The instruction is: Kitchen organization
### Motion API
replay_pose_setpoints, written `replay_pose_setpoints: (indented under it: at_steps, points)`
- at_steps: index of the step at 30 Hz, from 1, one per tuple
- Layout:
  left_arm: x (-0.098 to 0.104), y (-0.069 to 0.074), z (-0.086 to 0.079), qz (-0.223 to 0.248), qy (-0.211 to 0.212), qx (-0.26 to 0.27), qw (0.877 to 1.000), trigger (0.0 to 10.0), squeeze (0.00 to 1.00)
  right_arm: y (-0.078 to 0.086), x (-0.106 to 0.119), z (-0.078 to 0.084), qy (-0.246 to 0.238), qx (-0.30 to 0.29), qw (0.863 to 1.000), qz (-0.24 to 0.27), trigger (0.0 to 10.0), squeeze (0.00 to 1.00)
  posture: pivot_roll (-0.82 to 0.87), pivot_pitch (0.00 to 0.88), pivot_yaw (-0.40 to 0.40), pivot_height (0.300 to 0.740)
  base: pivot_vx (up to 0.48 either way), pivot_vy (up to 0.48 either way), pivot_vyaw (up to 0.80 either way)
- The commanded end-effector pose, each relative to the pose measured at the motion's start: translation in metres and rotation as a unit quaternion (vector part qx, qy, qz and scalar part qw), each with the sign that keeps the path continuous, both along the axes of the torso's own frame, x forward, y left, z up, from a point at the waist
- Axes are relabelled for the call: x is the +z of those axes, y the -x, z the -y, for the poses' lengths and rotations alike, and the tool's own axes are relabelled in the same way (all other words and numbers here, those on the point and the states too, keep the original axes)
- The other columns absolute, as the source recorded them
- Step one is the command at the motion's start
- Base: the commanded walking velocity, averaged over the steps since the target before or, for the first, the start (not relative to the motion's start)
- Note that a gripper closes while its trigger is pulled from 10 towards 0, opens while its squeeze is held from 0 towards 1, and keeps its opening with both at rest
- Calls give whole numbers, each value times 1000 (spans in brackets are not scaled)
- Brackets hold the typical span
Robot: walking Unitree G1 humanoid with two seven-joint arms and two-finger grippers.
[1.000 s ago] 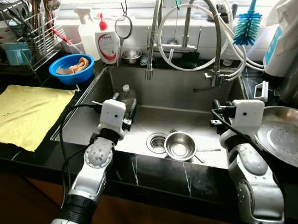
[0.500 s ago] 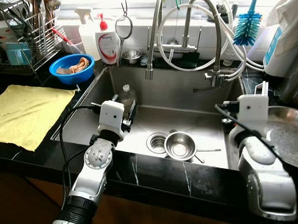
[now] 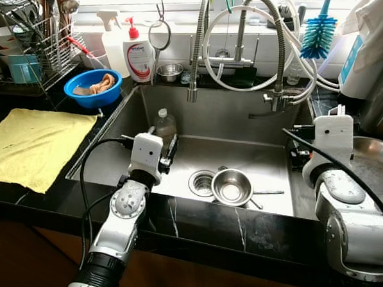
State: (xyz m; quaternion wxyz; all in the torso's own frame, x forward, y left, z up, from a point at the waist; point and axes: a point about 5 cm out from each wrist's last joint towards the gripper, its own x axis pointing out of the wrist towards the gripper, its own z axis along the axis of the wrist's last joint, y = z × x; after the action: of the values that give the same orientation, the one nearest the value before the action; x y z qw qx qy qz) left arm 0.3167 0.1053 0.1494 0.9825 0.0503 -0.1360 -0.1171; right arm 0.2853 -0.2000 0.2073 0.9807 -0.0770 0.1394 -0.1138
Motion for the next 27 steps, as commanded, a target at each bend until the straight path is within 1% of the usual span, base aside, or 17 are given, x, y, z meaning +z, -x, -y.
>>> replay_pose_setpoints:
  at_steps: [1,4,11,15,27]
  points:
    - [-6,0,-4,-16,-12,5,1000,10000,0,0,12,1,-1,-4,1000,20,10000,0,-283,0,82,740,0,0,0]
    - [-8,0,-4,-21,-8,6,1000,10000,0,0,15,5,-6,-18,1000,24,10000,0,-278,0,77,740,0,0,0]
    - [-10,0,-4,-26,-12,6,1000,10000,0,1,14,7,-19,-33,999,22,10000,0,-281,0,79,740,0,0,0]
    - [-11,0,-3,-28,-14,5,999,10000,0,0,8,6,-30,-36,999,14,10000,0,-283,0,81,740,0,0,0]
    - [-13,0,-2,-35,-15,4,999,10000,0,1,0,6,-35,-43,998,0,10000,0,-278,0,78,740,0,0,0]
